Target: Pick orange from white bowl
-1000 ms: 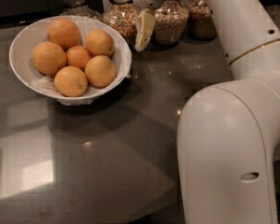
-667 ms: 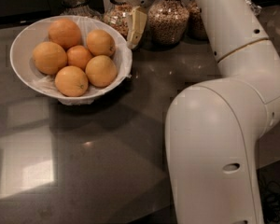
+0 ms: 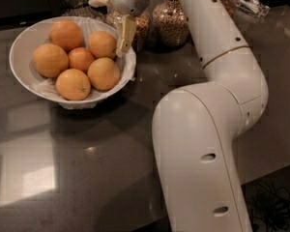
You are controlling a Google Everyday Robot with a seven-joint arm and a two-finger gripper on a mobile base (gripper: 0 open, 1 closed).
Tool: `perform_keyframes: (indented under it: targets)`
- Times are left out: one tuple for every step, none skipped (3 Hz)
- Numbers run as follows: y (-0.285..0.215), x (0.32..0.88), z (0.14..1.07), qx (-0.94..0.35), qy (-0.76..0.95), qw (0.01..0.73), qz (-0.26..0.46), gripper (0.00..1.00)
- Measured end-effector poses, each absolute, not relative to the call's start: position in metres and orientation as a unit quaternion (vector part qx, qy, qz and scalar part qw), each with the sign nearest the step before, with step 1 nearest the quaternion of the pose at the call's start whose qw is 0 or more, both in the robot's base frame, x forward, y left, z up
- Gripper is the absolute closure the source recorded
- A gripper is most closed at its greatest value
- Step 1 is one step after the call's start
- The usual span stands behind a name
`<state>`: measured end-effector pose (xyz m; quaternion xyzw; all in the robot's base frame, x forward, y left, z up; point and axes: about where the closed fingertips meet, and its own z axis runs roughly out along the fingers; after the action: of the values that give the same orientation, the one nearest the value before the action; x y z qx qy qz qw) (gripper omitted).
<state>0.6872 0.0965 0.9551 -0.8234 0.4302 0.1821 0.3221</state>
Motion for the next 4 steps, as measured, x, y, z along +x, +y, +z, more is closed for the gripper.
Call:
perform_keyframes:
  targets:
    - [0.1028, 0.6895, 0.9416, -0.819, 0.435, 0.315, 0.202, 0.0]
    - [0.1045, 0.6923, 0.9358, -0.817, 0.439, 0.311, 0.207, 0.19]
    - [0.102, 0.6957, 0.9357, -0.817, 0.443, 0.31, 0.202, 0.42]
    - [0.0997, 0.6981, 0.935, -0.816, 0.446, 0.309, 0.198, 0.47]
